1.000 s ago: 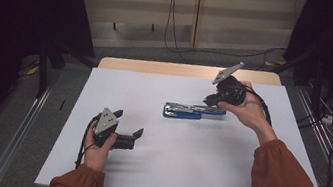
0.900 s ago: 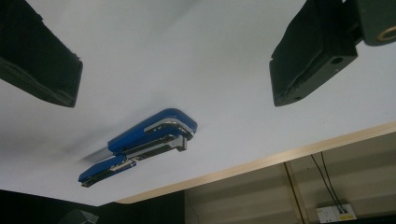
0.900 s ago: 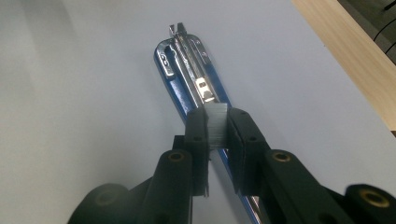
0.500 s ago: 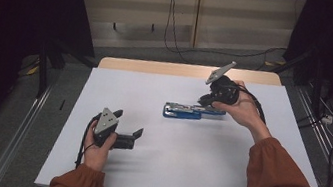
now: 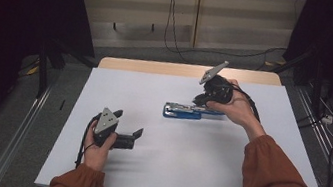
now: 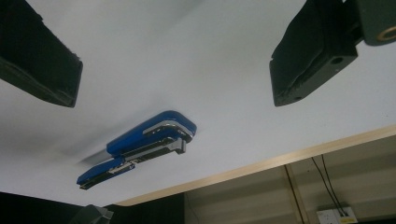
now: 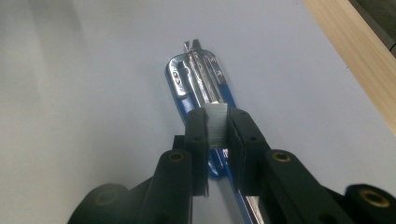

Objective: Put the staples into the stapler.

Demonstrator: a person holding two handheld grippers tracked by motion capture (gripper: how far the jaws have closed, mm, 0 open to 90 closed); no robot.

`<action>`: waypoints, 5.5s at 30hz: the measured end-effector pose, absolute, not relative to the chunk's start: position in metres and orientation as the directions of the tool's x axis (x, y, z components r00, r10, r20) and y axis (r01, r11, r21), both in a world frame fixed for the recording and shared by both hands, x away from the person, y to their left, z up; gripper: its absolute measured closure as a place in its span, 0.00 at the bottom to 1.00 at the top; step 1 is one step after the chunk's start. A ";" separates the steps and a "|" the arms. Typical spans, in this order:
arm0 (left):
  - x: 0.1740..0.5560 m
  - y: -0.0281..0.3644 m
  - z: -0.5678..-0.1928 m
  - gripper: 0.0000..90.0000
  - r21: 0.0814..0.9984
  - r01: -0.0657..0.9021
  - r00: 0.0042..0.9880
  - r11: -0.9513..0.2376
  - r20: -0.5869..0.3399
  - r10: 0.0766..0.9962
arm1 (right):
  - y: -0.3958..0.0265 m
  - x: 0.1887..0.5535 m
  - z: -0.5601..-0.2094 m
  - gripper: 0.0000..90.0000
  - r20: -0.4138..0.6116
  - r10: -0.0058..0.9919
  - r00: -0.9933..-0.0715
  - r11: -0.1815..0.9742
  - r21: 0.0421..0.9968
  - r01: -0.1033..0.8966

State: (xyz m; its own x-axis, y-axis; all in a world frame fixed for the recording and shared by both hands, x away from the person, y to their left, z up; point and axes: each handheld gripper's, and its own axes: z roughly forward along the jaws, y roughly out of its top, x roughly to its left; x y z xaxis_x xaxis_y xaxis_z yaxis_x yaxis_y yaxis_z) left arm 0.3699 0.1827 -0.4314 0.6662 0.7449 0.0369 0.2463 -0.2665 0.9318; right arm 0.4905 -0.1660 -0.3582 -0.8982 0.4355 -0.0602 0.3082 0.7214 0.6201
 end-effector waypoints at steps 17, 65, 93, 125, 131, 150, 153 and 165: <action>0.370 0.182 -0.431 0.03 0.934 0.243 0.669 -0.262 0.034 0.743 | -0.141 0.503 -0.367 0.88 -0.048 0.397 -0.916 0.749 0.594 0.294; 0.369 0.184 -0.431 0.03 0.935 0.243 0.670 -0.259 0.032 0.742 | -0.096 0.531 -0.396 0.88 -0.072 0.279 -0.958 0.813 0.548 0.196; 0.369 0.184 -0.430 0.03 0.932 0.243 0.674 -0.269 0.038 0.738 | -0.086 0.535 -0.404 0.88 -0.072 0.250 -0.966 0.833 0.524 0.176; 0.369 0.184 -0.430 0.03 0.933 0.243 0.672 -0.267 0.037 0.739 | -0.083 0.536 -0.402 0.88 -0.075 0.229 -0.971 0.835 0.527 0.156; 0.369 0.184 -0.430 0.03 0.933 0.241 0.673 -0.269 0.039 0.739 | -0.083 0.537 -0.401 0.88 -0.074 0.234 -0.969 0.834 0.527 0.161; 0.369 0.184 -0.430 0.03 0.933 0.242 0.673 -0.266 0.036 0.739 | -0.083 0.538 -0.404 0.88 -0.084 0.208 -0.974 0.853 0.503 0.139; 0.369 0.184 -0.430 0.03 0.933 0.242 0.672 -0.266 0.036 0.739 | -0.083 0.538 -0.404 0.88 -0.080 0.211 -0.974 0.854 0.500 0.144; 0.369 0.185 -0.430 0.03 0.933 0.241 0.672 -0.267 0.038 0.739 | -0.082 0.539 -0.406 0.87 -0.082 0.213 -0.974 0.855 0.498 0.145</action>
